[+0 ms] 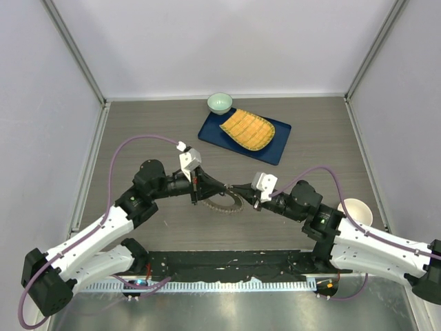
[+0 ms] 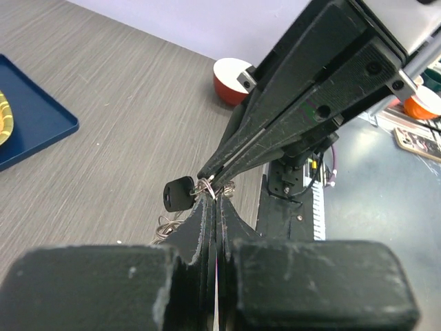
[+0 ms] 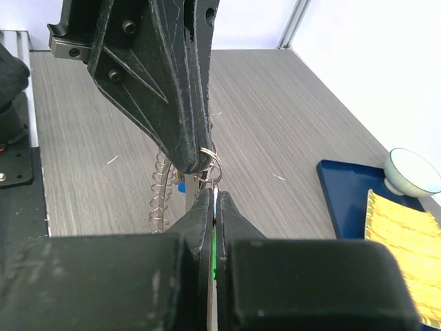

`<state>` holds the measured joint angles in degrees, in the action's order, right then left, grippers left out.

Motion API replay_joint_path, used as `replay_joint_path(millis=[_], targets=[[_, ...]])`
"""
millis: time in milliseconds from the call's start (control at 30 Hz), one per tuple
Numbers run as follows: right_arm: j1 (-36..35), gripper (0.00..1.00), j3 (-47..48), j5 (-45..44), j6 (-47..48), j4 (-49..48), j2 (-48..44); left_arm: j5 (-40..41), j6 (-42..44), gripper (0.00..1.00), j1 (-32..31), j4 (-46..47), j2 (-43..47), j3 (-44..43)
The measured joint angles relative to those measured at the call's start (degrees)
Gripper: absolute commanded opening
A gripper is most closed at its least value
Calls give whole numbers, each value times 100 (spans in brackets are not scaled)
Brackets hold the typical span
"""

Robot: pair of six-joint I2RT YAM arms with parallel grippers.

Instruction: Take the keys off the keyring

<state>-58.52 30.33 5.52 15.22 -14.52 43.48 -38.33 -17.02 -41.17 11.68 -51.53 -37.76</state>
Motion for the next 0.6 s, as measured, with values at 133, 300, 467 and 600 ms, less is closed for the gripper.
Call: replay_joint_path(millis=[133, 300, 467, 600], targets=[[-59, 1, 42, -162, 197, -17, 94, 275, -116, 0, 0, -31, 0, 0], [-146, 1, 157, -328, 485, 22, 280, 498, -249, 0, 0, -79, 0, 0], [-271, 1, 208, -509, 739, 81, 365, 684, -378, 0, 0, -138, 0, 0], [-457, 1, 212, -780, 938, 83, 420, 782, -505, 0, 0, -173, 4, 7]])
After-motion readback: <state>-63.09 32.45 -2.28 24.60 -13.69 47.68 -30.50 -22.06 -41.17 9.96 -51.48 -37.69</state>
